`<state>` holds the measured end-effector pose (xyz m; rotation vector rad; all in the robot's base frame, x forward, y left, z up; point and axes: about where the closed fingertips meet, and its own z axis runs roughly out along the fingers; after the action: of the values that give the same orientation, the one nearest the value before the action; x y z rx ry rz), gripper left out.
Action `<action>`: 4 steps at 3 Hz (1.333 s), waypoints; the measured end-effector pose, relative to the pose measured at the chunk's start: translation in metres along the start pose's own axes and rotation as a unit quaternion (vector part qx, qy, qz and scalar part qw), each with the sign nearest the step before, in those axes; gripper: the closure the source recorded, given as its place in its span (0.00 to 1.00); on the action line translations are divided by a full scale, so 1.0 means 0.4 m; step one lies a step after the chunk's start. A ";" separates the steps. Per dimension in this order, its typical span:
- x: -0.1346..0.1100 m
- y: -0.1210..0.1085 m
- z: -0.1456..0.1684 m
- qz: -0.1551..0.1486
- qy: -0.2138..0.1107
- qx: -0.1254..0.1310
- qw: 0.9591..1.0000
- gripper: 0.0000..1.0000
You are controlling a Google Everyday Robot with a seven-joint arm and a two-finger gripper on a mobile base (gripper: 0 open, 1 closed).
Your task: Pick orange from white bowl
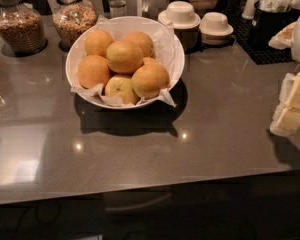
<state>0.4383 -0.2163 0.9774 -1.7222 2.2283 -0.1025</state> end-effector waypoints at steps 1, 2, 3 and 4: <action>-0.028 -0.013 0.006 -0.015 -0.021 -0.007 1.000 0.00; -0.116 -0.042 0.024 -0.057 -0.069 -0.025 0.996 0.00; -0.307 -0.045 0.042 -0.141 -0.143 -0.048 0.978 0.00; -0.396 -0.042 0.061 -0.154 -0.187 -0.035 0.970 0.00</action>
Offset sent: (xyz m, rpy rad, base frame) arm 0.0306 0.0365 0.0022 0.1341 0.0170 0.1671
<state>0.4962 -0.0664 0.9916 -1.9279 1.7063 0.2171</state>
